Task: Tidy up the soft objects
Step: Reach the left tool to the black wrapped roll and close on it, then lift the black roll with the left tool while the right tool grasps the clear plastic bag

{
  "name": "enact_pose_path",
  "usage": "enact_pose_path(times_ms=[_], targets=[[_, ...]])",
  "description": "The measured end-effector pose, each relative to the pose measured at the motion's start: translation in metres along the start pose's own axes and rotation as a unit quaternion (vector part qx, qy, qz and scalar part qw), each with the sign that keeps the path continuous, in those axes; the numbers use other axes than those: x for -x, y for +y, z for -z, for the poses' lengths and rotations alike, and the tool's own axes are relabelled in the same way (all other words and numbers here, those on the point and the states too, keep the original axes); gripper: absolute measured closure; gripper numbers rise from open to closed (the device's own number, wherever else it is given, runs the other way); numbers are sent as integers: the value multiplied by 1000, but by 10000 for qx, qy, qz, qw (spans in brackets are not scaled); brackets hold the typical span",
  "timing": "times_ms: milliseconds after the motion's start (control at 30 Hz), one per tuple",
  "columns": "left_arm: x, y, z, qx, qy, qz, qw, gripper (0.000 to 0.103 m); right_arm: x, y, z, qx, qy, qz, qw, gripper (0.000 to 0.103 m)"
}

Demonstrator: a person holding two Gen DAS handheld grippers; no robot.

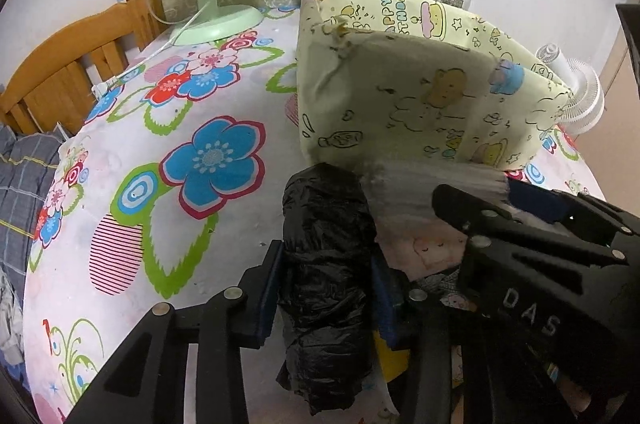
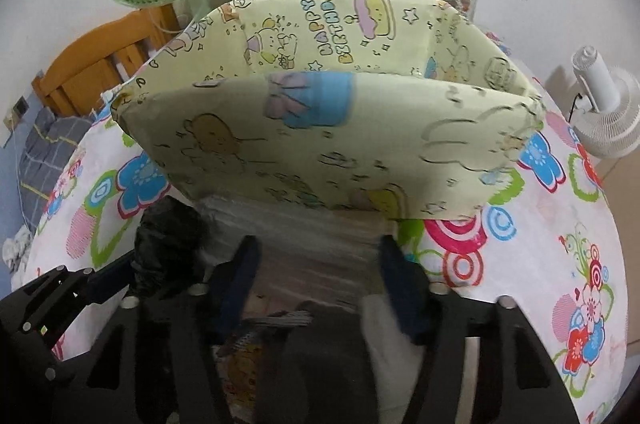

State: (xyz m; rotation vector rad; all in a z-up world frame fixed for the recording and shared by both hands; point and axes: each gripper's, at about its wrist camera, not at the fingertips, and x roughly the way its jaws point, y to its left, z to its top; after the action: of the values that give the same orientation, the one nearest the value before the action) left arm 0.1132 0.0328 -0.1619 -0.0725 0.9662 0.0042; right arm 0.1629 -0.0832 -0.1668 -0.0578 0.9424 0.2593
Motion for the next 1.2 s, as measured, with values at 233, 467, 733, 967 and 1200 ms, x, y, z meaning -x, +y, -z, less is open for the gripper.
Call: enact_pose_path(times_ms=[233, 467, 733, 967, 1200], targets=[[6, -3, 1, -25, -70, -73, 9999, 62, 11, -3, 4, -15, -33, -131, 9999, 59], [16, -7, 1, -81, -194, -122, 9997, 62, 25, 0, 8, 126, -174, -432, 9988, 79], [33, -11, 1, -113, -379, -144, 9991, 62, 50, 2, 9, 270, -448, -552, 9971, 86], [50, -22, 0, -216, -533, -109, 9983, 62, 72, 0, 12, 303, -664, -519, 9960, 89], [66, -34, 0, -354, -687, -119, 9969, 62, 92, -6, 15, 238, -836, -464, 9951, 91]])
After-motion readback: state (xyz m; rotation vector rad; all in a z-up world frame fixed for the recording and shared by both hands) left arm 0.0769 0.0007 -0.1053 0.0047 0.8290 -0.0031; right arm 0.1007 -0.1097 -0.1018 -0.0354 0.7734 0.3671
